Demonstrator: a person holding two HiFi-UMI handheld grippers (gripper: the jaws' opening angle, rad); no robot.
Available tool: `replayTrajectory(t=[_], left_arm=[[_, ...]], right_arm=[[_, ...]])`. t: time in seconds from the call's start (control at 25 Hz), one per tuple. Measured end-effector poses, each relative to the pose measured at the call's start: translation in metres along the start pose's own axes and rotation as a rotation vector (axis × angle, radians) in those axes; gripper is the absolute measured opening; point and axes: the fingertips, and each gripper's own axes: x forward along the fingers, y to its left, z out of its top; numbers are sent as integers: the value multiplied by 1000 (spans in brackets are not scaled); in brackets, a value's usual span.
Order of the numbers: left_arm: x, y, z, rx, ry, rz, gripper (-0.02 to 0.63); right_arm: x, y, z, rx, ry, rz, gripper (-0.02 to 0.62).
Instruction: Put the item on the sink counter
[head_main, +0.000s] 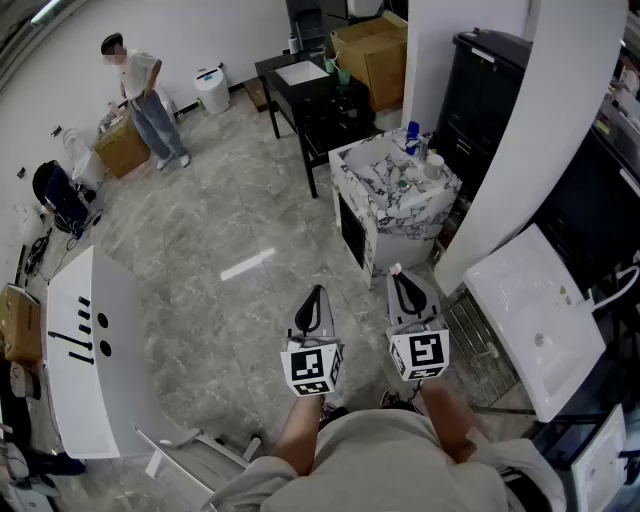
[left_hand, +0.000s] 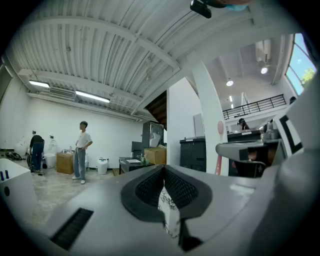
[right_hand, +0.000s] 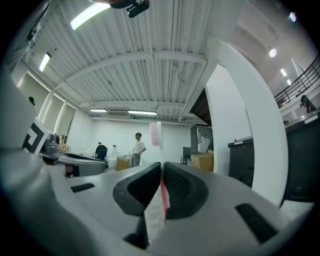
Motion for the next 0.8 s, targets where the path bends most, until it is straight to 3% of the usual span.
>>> replayTrajectory(t=[0.8], left_arm=[[-23, 6, -19, -36, 22, -100, 9]], right_arm=[[-6, 48, -11, -3, 23, 4, 23]])
